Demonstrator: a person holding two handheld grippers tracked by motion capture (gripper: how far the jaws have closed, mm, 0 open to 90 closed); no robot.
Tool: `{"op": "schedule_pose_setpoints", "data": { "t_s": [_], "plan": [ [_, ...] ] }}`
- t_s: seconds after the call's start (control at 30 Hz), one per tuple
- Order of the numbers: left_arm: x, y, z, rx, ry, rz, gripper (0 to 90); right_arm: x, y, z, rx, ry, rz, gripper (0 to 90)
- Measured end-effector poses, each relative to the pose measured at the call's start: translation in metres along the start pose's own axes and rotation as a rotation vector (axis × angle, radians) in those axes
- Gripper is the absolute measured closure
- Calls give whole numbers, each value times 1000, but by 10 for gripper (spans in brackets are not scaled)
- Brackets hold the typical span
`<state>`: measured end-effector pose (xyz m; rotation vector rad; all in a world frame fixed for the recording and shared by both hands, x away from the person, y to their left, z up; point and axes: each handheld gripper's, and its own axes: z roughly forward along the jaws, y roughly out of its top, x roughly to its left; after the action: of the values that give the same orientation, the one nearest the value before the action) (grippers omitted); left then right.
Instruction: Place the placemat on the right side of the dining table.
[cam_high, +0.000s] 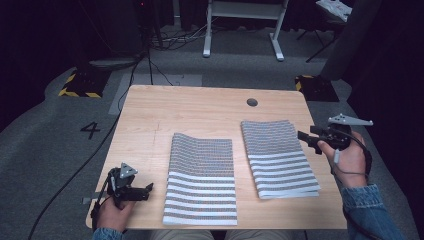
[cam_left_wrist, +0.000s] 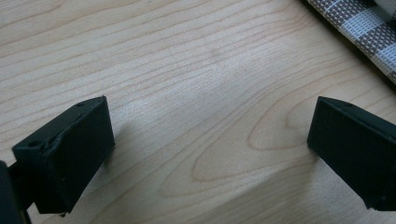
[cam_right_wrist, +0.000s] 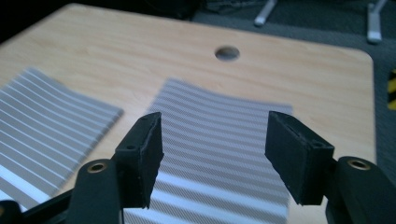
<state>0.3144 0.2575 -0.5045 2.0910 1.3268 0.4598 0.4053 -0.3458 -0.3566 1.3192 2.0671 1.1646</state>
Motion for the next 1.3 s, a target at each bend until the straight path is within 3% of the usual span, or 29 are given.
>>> {"op": "schedule_pose_setpoints", "data": {
  "t_s": [0.2,0.33,0.47,0.63,0.83,0.97,1.07,1.1,1.13,1.2,1.3],
  "plan": [
    [0,0,0,0,0,0,5,-10,-45,11,147,-58,-6,357],
    [0,0,0,-1,-3,0,4,-18,-77,26,260,-93,21,353],
    [0,0,0,-1,-3,0,4,-24,-99,38,339,-106,49,335],
    [0,0,0,-1,0,0,4,-26,-112,47,393,-123,68,292],
    [0,0,0,0,0,0,4,-22,-113,49,396,-152,60,267],
    [0,0,0,0,0,0,4,-18,-113,48,400,-153,55,368],
    [0,0,0,0,0,0,4,-4,-111,47,394,-184,-38,499],
    [0,0,0,0,0,0,4,-4,-111,47,394,-184,-38,499],
    [0,0,0,0,0,0,4,2,-110,48,404,-199,-97,555],
    [0,0,0,0,0,1,4,6,-108,48,408,-217,-151,698],
    [0,0,0,-1,-3,0,4,4,-108,48,417,-213,-143,799]
  ]
}}
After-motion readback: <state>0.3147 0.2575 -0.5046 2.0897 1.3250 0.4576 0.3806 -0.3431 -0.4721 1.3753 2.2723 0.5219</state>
